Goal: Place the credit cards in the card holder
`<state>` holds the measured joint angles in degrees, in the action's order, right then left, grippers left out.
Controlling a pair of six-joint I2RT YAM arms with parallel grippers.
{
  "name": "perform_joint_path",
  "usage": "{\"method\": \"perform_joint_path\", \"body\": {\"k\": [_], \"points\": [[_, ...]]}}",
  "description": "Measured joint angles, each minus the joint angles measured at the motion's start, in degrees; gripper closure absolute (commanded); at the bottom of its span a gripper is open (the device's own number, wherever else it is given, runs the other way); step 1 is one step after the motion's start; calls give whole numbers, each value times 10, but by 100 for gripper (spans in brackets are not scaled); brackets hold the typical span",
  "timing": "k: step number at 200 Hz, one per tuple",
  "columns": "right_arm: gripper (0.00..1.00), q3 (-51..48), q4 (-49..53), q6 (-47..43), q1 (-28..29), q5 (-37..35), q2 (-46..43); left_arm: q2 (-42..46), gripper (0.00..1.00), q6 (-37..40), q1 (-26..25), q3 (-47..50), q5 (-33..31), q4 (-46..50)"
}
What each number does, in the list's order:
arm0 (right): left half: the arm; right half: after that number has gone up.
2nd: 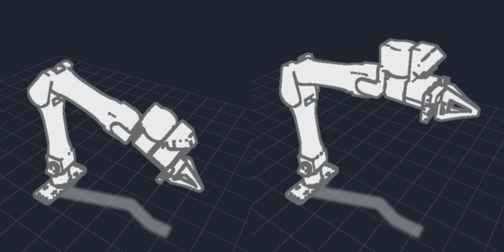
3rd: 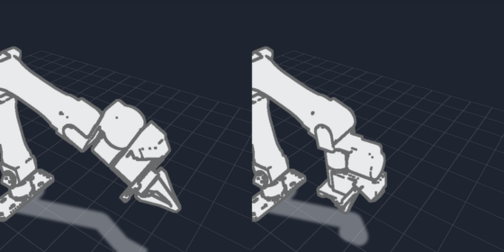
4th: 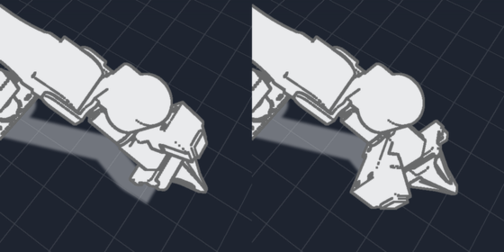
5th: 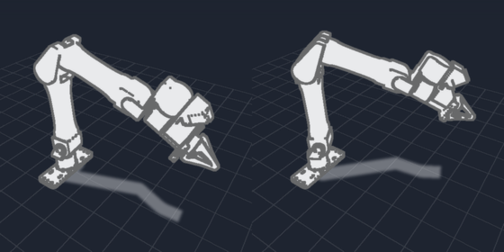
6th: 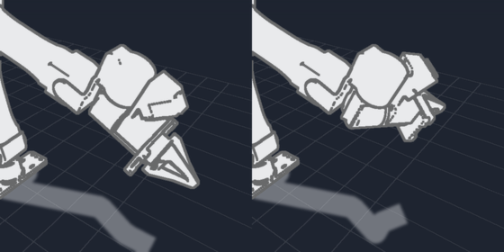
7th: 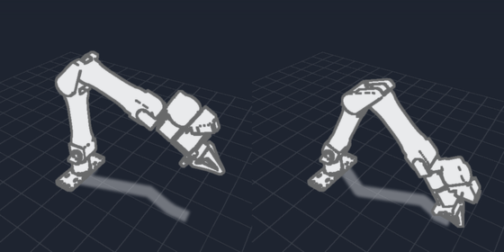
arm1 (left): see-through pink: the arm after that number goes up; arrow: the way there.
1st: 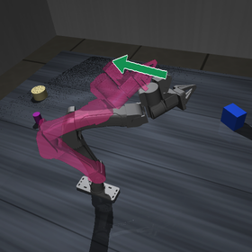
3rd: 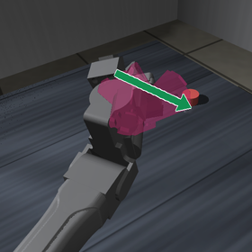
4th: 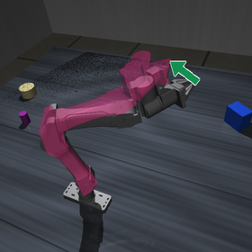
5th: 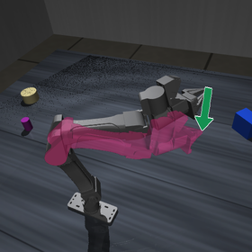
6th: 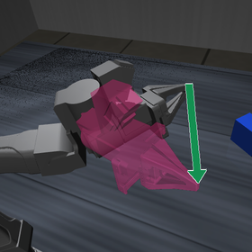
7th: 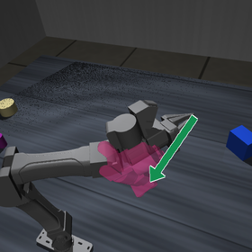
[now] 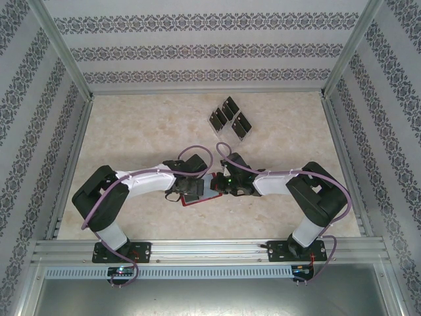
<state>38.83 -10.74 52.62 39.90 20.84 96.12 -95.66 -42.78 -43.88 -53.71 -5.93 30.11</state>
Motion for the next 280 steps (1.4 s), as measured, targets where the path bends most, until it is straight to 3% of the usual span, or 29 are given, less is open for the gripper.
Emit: {"method": "perform_joint_path", "body": {"k": [95,132,186,280], "points": [[100,0,-3,-1,0,9,0,15,5,-1,5,18,-8,-4],[84,1,20,-9,0,13,-24,31,3,5,12,8,-18,14],[67,56,92,-48,-13,17,-92,107,1,16,50,-5,-26,33],[65,70,180,-75,23,10,-71,134,1,17,73,121,-16,28]]}}
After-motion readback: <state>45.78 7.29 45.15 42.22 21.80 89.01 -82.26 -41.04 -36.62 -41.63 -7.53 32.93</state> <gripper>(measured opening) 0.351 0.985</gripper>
